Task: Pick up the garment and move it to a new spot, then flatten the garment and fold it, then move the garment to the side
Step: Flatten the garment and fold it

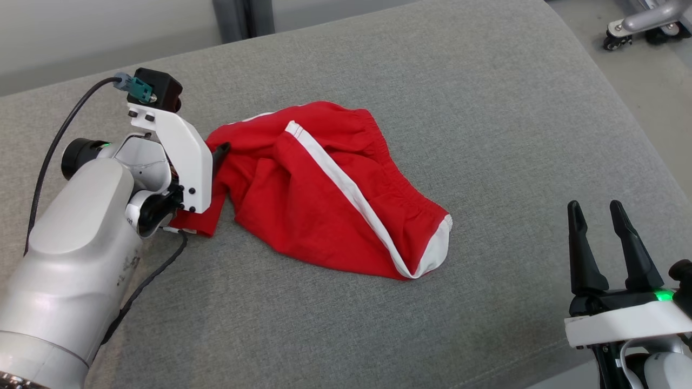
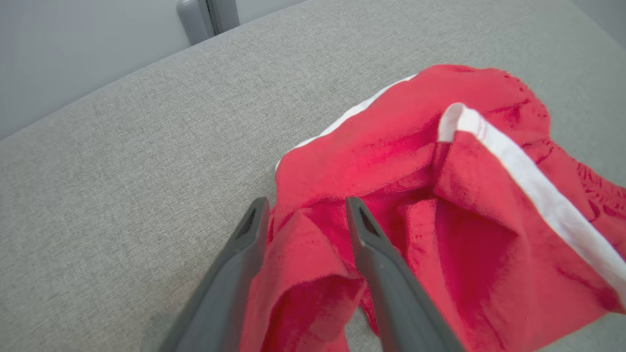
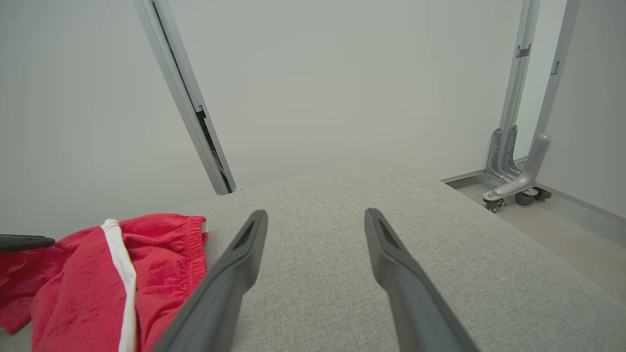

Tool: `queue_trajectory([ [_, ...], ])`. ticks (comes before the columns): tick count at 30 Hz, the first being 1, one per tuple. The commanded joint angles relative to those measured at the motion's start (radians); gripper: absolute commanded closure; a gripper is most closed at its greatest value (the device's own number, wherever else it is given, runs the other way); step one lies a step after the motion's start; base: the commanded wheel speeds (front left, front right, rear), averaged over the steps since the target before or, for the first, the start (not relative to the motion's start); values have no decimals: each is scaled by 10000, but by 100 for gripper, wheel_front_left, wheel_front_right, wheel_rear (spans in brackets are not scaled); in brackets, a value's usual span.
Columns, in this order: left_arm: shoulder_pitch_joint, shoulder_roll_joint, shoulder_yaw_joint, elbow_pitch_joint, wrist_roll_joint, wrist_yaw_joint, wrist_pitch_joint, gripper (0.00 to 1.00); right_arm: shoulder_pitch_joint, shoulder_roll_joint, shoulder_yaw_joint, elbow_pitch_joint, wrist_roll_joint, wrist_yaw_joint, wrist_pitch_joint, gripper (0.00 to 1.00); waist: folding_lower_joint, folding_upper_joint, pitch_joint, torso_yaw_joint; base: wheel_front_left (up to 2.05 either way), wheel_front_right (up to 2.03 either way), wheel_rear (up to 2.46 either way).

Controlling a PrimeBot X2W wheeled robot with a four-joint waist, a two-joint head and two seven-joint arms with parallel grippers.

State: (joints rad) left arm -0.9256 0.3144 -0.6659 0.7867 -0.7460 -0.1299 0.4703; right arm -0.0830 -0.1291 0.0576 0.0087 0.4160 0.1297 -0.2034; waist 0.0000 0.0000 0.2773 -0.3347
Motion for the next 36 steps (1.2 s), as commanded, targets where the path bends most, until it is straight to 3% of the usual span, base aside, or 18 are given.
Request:
queue_trajectory([
  [1, -141, -7, -78, 13, -97, -6, -147, 0, -67, -35, -30, 10, -17, 20, -76, 0, 0, 0, -84, 107, 0, 0, 0],
  [13, 858, 497, -192, -1193, -235, 125, -3329, 0, 468, -200, 134, -15, -21, 20, 257, 0, 0, 0, -1164, 1146, 0, 0, 0],
  [22, 3253, 980, 342, -3685, 15, 1632, -5651, 0, 1077, -61, -86, -134, -151, 20, 290, 0, 0, 0, -1757, 1991, 0, 0, 0],
  [28, 5052, 1070, 630, -5228, -25, 2705, -6616, 0, 1395, -29, -392, -271, -249, 20, 344, 0, 0, 0, -2038, 2349, 0, 0, 0],
  [33, 6149, 985, 596, -6220, -195, 3235, -6751, 0, 1560, 35, -484, -443, -324, 20, 332, 0, 0, 0, -2120, 2421, 0, 0, 0],
  [36, 6331, 915, 467, -6452, -252, 3269, -6620, 0, 1573, 78, -499, -470, -313, 20, 306, 0, 0, 0, -2078, 2406, 0, 0, 0],
])
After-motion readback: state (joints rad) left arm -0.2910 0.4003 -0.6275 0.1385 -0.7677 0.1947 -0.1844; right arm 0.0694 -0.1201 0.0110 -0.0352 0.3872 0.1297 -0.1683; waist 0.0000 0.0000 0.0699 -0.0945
